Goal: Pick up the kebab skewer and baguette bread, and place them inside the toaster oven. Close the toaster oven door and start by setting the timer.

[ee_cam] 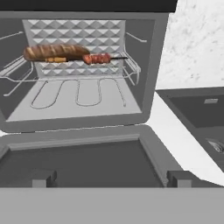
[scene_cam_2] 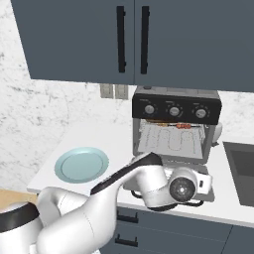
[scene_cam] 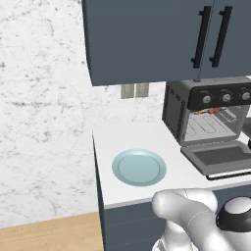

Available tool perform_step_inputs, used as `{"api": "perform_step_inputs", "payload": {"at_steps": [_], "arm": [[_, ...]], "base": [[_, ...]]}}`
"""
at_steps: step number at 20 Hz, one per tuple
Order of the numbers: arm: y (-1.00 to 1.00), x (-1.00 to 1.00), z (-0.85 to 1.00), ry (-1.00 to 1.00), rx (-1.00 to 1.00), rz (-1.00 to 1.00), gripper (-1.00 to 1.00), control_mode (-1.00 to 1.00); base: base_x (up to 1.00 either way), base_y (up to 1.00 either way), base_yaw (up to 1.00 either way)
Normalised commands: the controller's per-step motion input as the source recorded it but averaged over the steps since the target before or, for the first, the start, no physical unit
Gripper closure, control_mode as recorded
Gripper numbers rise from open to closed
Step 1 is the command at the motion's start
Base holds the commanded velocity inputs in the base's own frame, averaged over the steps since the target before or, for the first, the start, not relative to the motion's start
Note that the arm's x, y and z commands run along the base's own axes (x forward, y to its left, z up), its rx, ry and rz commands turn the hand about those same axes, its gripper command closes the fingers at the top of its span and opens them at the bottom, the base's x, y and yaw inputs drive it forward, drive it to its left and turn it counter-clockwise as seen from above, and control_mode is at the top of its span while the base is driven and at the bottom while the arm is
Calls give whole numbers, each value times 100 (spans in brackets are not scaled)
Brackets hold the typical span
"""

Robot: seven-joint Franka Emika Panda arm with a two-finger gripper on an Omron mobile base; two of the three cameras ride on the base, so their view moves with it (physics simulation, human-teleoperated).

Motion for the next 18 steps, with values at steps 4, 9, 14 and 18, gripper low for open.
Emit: {"api": "perform_step_inputs", "payload": {"at_steps": [4, 9, 14, 18], "arm": [[-16, -55, -32, 0, 0, 0, -100, -100], [-30, -47, -26, 0, 0, 0, -100, -100], [-31, -40, -23, 0, 0, 0, -100, -100], [-39, -26, -20, 0, 0, 0, -100, -100]], "base": [[0, 0, 0], [0, 0, 0], [0, 0, 0], [0, 0, 0]]}}
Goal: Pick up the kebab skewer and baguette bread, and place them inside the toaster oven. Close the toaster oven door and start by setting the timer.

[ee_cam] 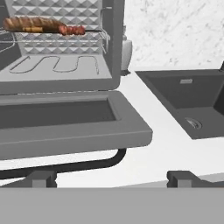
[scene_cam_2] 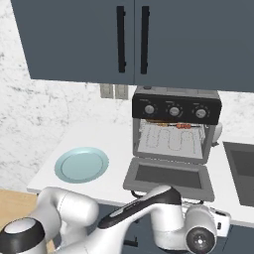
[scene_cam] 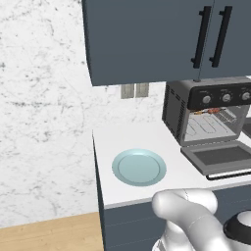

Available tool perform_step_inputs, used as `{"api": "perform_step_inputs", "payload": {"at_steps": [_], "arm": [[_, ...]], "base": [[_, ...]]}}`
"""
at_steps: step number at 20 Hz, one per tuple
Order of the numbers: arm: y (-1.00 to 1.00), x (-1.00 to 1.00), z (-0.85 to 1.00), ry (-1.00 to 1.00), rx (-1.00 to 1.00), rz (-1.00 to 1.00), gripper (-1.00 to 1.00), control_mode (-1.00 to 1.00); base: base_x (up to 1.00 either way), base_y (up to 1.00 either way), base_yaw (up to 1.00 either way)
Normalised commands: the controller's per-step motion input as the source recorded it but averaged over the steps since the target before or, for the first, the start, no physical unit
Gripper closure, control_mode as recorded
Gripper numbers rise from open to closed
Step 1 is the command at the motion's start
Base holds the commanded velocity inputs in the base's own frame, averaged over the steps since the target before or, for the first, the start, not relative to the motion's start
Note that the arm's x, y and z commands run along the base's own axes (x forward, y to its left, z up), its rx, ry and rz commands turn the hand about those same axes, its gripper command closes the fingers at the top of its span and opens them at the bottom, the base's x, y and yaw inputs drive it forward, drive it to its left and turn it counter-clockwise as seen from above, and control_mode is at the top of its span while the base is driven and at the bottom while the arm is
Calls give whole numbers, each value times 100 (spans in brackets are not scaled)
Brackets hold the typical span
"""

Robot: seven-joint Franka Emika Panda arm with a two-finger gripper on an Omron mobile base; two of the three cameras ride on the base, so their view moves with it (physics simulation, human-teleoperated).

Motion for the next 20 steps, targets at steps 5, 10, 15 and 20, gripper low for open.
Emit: {"api": "perform_step_inputs", "payload": {"at_steps": [5, 10, 15, 20], "arm": [[-37, -4, -27, 0, 0, 0, -100, -100], [-36, 10, -13, 0, 0, 0, -100, -100], [-22, 22, -9, 0, 0, 0, -100, -100], [-8, 24, -14, 0, 0, 0, -100, -100]], "base": [[0, 0, 0], [0, 0, 0], [0, 0, 0], [0, 0, 0]]}}
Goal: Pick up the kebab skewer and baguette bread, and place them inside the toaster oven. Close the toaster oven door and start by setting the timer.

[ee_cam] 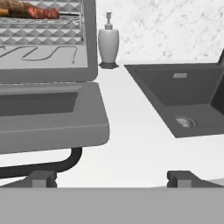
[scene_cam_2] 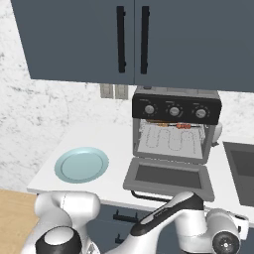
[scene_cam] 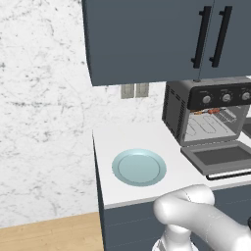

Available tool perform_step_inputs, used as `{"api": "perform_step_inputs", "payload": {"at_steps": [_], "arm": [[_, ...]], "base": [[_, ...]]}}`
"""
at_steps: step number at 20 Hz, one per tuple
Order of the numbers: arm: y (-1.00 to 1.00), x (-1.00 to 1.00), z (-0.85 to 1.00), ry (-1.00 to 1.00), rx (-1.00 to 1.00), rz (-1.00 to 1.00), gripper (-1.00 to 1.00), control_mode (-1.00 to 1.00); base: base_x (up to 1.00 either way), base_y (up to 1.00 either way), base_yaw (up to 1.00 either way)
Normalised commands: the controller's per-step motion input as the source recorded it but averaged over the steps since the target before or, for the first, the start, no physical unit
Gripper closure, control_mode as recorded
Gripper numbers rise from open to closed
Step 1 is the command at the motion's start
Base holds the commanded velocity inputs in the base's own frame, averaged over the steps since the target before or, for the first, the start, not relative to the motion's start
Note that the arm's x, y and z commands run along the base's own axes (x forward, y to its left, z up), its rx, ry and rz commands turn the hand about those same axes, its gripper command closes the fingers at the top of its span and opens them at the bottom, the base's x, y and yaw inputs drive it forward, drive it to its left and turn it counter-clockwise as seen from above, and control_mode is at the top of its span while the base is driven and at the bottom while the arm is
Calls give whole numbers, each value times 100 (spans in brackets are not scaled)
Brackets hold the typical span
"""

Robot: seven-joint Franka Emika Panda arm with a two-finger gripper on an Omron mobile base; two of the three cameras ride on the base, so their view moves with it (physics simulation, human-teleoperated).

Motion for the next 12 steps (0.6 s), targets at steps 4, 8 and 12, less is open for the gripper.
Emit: {"api": "perform_step_inputs", "payload": {"at_steps": [4, 8, 12], "arm": [[-9, 11, -32, 0, 0, 0, -100, -100], [-7, 8, -27, 0, 0, 0, -100, -100], [0, 19, 0, 0, 0, 0, -100, -100]], "base": [[0, 0, 0], [0, 0, 0], [0, 0, 0]]}}
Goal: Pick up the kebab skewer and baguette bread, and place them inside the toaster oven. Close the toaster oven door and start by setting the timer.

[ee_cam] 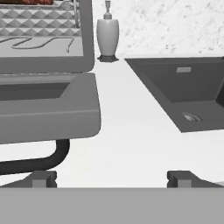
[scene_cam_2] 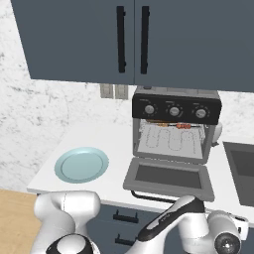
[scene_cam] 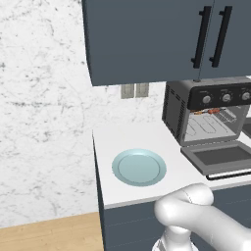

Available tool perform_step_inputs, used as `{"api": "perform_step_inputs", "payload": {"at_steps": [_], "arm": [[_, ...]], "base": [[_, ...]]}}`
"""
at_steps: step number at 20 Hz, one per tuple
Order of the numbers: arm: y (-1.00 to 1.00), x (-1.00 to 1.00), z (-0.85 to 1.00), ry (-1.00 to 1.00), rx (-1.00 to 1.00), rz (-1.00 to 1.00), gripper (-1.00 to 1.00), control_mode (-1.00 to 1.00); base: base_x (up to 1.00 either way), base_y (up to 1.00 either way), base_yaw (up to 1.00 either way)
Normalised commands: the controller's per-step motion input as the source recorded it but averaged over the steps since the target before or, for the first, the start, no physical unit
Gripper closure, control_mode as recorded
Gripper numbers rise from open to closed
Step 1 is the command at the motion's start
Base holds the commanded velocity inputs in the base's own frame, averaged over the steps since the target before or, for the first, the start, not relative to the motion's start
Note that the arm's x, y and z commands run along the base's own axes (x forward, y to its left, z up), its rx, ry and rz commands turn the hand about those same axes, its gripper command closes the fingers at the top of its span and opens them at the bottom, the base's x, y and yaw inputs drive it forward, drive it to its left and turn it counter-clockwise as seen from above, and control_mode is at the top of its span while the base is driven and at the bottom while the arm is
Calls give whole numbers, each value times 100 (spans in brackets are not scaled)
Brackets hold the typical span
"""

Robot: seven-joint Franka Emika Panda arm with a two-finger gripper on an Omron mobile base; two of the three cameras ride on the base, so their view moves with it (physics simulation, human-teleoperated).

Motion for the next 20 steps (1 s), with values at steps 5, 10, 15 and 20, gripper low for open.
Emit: {"api": "perform_step_inputs", "payload": {"at_steps": [5, 10, 15, 20], "arm": [[-1, 16, 0, 0, 0, 0, -100, -100], [-4, 12, 0, 0, 0, 0, -100, -100], [-1, 14, 0, 0, 0, 0, -100, -100], [0, 8, 0, 0, 0, 0, -100, -100]], "base": [[0, 0, 0], [0, 0, 0], [0, 0, 0], [0, 0, 0]]}}
